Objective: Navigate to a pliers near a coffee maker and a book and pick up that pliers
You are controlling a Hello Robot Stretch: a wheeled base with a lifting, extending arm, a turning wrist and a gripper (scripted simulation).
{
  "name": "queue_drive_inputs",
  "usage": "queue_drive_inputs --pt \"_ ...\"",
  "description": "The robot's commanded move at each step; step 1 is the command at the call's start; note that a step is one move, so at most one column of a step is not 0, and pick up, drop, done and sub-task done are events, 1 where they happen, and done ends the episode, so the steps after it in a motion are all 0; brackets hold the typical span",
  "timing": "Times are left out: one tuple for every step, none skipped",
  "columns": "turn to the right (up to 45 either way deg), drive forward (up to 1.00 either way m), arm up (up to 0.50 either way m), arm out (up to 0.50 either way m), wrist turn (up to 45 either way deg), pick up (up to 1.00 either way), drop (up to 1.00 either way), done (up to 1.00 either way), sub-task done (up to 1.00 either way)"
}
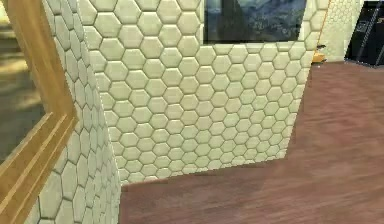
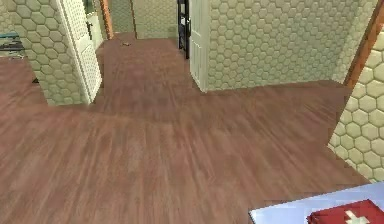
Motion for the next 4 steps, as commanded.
queue_drive_inputs --pt "42.0 0.0 0.0 0.0 0.0 0.0 0.0 0.0 0.0" --pt "3.0 0.0 0.0 0.0 0.0 0.0 0.0 0.0 0.0" --pt "0.0 0.25 0.0 0.0 0.0 0.0 0.0 0.0 0.0" --pt "15.0 0.0 0.0 0.0 0.0 0.0 0.0 0.0 0.0"
